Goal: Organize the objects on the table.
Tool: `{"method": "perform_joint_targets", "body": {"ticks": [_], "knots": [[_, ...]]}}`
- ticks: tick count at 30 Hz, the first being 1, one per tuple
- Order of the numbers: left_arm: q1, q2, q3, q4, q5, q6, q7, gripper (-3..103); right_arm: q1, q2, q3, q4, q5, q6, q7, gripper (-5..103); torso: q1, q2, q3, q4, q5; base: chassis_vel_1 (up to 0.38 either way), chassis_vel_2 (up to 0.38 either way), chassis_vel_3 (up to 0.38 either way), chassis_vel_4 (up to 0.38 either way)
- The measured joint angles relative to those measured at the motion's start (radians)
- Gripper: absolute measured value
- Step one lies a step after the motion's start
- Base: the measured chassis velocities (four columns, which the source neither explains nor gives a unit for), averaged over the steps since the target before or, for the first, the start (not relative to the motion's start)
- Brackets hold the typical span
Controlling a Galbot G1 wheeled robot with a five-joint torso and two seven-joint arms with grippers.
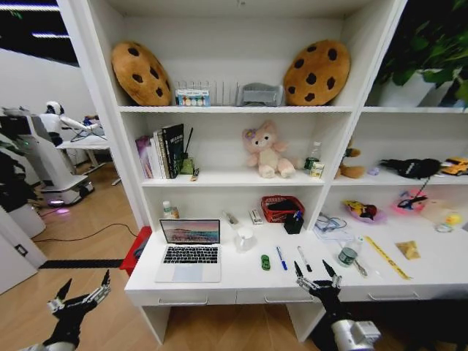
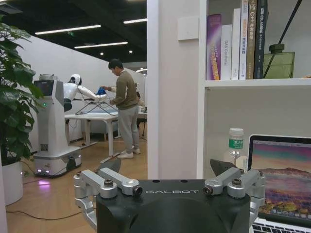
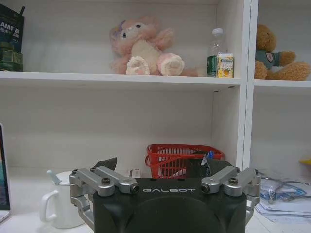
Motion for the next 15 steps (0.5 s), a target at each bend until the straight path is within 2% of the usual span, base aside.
{"method": "perform_joint_targets", "body": {"ticks": [15], "knots": [[-0.014, 0.003, 0.017, 0.018, 0.013, 0.004, -0.003, 100, 0.012, -0.003, -0.003, -0.022, 0.008, 0.0, 0.0, 100, 0.0, 0.0, 0.0, 0.0001, 0.0002, -0.165, 0.161, 0.167, -0.165]]}}
